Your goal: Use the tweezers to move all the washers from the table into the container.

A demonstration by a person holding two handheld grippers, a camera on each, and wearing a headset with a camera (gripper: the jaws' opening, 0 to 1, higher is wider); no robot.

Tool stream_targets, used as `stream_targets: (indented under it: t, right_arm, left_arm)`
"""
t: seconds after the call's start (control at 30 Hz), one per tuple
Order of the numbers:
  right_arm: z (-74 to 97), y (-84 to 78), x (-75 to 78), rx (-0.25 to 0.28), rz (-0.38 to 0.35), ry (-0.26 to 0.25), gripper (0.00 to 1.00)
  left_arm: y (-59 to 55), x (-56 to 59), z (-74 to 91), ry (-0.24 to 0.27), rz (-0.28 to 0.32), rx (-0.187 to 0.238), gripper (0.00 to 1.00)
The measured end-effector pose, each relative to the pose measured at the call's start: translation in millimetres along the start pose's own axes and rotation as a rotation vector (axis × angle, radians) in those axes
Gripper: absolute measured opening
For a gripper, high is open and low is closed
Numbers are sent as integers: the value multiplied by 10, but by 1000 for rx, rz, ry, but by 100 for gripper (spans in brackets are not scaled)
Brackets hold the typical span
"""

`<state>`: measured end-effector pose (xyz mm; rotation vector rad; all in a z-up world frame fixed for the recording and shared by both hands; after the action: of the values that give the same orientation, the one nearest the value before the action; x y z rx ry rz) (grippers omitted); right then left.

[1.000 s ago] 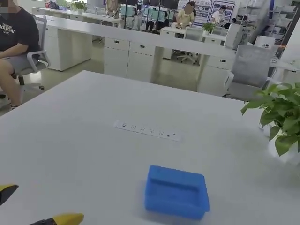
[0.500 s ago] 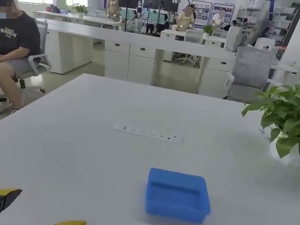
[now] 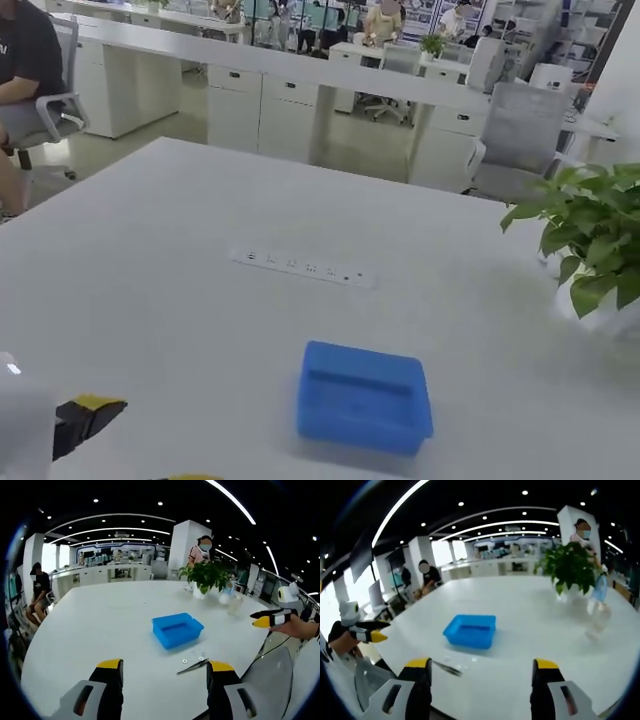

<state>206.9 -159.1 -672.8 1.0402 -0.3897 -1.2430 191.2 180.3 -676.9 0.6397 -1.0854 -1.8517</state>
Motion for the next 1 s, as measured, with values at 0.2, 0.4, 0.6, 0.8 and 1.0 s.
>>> stream_targets:
  t: [0.2, 0.4, 0.6, 0.8, 1.0]
  right_arm:
    - [-76, -38, -8, -30, -19, 3, 80]
    - [-168, -87, -3, -59, -27, 7, 79]
    - [-277, -161, -9, -110, -31, 28, 77]
    - [-315, -183, -34, -130, -44, 50, 75]
    - [-329, -245, -45, -161, -46, 65, 73]
  left_arm:
    - [-71, 66, -279, -105, -57, -71, 55]
    - [-177, 128, -546, -231, -130, -125, 46]
    - [-304, 208, -870, -312, -199, -172, 40]
    - [-415, 212, -1144, -379, -268, -233, 33]
    - [-535, 240, -1318, -436, -328, -287, 26]
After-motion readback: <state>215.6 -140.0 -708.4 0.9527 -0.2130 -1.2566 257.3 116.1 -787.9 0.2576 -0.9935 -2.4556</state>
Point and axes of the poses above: the centre of the closed fingertips' face, and the gripper's own axes: z roughly backward along the fingers, x roughly to its right, y roughly out of its top, the point moved 7 cm from there along z, roughly backward along the fingers, and after that the axes turned 8 degrees about -z, right-handed, at the moved point
